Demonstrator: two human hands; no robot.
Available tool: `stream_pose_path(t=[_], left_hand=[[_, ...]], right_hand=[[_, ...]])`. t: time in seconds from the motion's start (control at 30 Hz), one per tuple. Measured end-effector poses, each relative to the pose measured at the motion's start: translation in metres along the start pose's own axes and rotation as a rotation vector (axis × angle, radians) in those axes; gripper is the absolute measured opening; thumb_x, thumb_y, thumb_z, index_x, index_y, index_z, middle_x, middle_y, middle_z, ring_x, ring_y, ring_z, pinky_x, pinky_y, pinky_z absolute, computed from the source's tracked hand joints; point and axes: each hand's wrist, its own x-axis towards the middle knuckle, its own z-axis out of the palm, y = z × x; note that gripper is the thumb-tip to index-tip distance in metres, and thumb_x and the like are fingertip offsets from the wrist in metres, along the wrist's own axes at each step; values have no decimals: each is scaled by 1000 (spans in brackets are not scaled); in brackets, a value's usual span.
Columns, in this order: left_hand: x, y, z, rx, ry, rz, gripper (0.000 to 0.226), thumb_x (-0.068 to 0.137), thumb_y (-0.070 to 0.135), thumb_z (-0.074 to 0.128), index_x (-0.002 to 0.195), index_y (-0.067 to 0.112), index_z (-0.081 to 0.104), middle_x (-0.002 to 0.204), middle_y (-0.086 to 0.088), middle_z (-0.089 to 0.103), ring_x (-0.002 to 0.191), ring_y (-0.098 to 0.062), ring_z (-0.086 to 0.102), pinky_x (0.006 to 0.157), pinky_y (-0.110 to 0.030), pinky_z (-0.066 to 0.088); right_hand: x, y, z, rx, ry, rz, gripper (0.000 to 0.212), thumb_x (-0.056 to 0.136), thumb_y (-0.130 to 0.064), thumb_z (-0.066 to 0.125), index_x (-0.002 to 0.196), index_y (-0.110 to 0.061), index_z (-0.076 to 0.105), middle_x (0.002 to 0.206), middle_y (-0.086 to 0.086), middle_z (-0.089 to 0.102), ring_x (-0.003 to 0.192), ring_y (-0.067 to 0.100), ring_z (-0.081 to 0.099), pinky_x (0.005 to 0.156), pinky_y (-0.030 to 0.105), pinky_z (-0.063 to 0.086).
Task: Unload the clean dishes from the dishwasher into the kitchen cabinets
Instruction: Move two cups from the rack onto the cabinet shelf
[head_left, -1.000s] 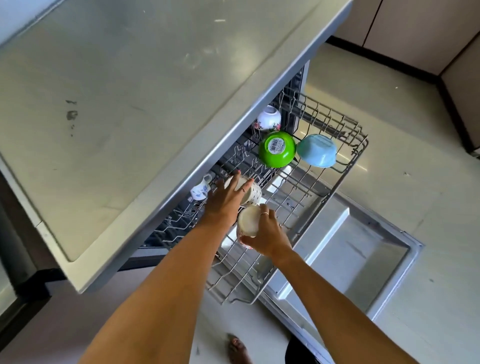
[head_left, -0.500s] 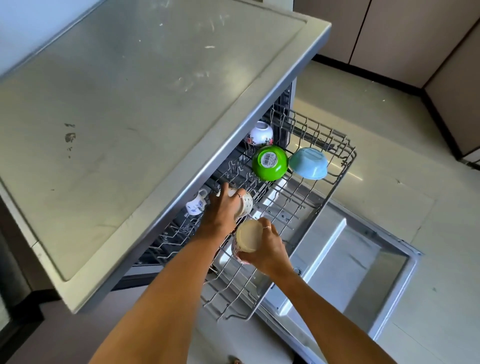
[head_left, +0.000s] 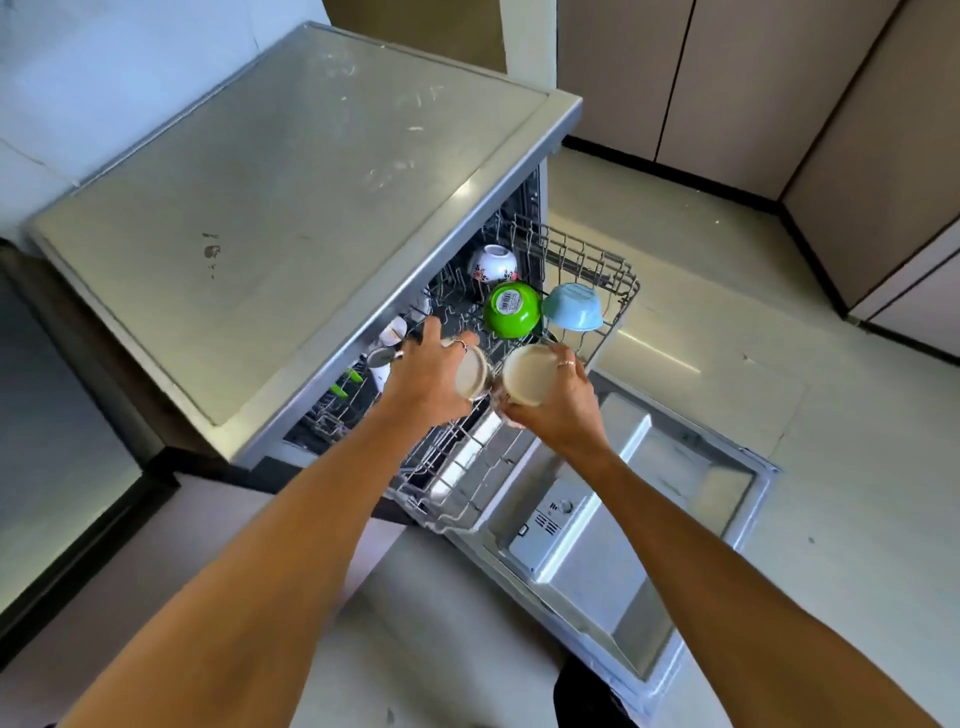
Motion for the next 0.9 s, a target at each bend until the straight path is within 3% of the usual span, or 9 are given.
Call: stream_pose_path(t=[0.3,0.5,0.73,0.9], left_hand=[[-136,-22,7,-168,84,55,90,63,37,80,139,28,34,134,-14,29,109,-34,52,94,-44,49],[-227,-58,-21,-207,196,-26,89,66,38,77,141,29,32,127,-12,38,112,-32,49,90,-38,45],[-334,-121,-76,-302,492,-148,79,64,40,74,135,33,39,126,-4,45,112,-29,52,93,-37,45],[-394,-162,-111,-452,798,-180,80,58,43,74,131,32,44,121,0,52,112,-21,51,91,-27,38]], right_hand=[[-88,-16,-9,-96,30,-83,87,61,-27,86,133,-13,40,129,10,51,114,27,52,81,23,38],[-140,-68,1,-88,-14,-180,96,59,-36,86,138,-13,36,130,9,53,114,27,53,90,27,43],[-186,-176,7,-92,-62,-416,90,61,-36,86,135,-15,38,124,8,58,113,27,56,88,27,44],[-220,-258,32,-10,-143,-604,91,60,-32,86,135,-20,35,123,9,58,111,29,57,97,40,48]])
